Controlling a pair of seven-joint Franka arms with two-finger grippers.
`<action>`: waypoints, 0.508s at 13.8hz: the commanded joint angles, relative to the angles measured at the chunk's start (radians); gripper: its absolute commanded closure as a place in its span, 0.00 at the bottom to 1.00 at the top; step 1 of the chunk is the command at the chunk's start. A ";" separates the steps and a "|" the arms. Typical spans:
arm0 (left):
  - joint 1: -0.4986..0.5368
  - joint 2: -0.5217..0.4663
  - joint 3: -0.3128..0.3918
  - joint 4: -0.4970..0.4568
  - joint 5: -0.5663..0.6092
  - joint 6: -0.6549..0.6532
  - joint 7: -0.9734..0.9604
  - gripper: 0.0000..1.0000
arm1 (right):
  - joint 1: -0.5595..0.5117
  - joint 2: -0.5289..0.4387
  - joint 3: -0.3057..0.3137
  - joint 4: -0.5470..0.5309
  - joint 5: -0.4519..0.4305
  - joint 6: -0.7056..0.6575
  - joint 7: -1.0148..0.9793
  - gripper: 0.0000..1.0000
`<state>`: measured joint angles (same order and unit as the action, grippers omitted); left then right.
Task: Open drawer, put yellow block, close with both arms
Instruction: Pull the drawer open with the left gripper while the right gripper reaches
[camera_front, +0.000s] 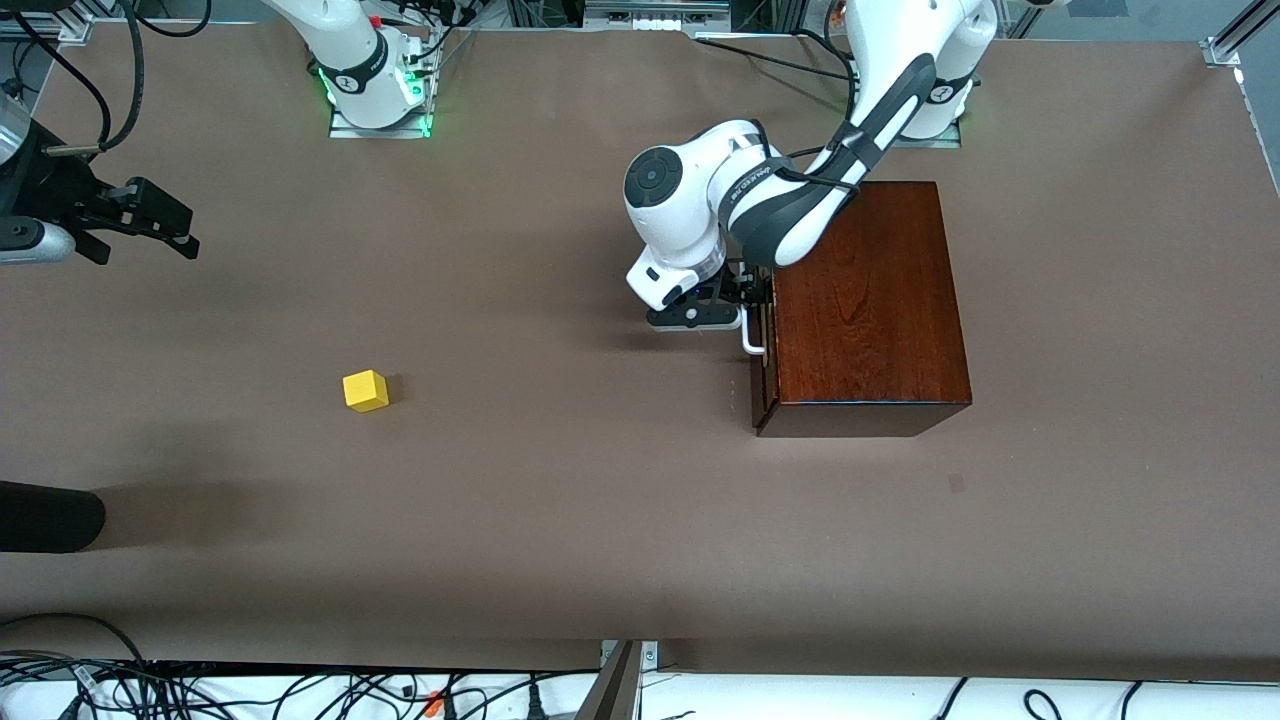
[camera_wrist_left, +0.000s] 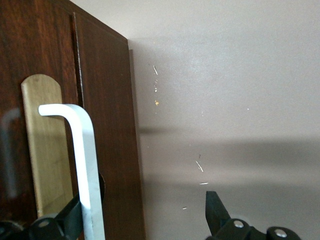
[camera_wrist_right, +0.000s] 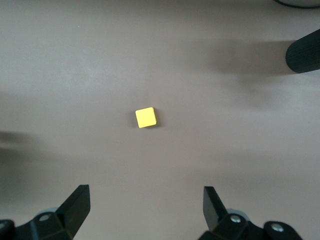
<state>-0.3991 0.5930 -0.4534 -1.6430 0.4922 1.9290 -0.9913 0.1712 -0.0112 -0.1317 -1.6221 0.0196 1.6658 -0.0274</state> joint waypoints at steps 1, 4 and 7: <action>-0.046 0.036 -0.002 0.064 0.013 0.002 -0.033 0.00 | -0.012 0.005 0.004 0.018 0.019 -0.015 -0.016 0.00; -0.060 0.053 -0.004 0.071 0.013 0.002 -0.059 0.00 | -0.012 0.005 0.004 0.018 0.019 -0.015 -0.016 0.00; -0.081 0.080 -0.004 0.124 0.011 0.002 -0.072 0.00 | -0.012 0.005 0.004 0.018 0.019 -0.015 -0.017 0.00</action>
<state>-0.4445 0.6165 -0.4522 -1.6005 0.4925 1.9290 -1.0295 0.1712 -0.0111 -0.1317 -1.6221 0.0196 1.6658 -0.0274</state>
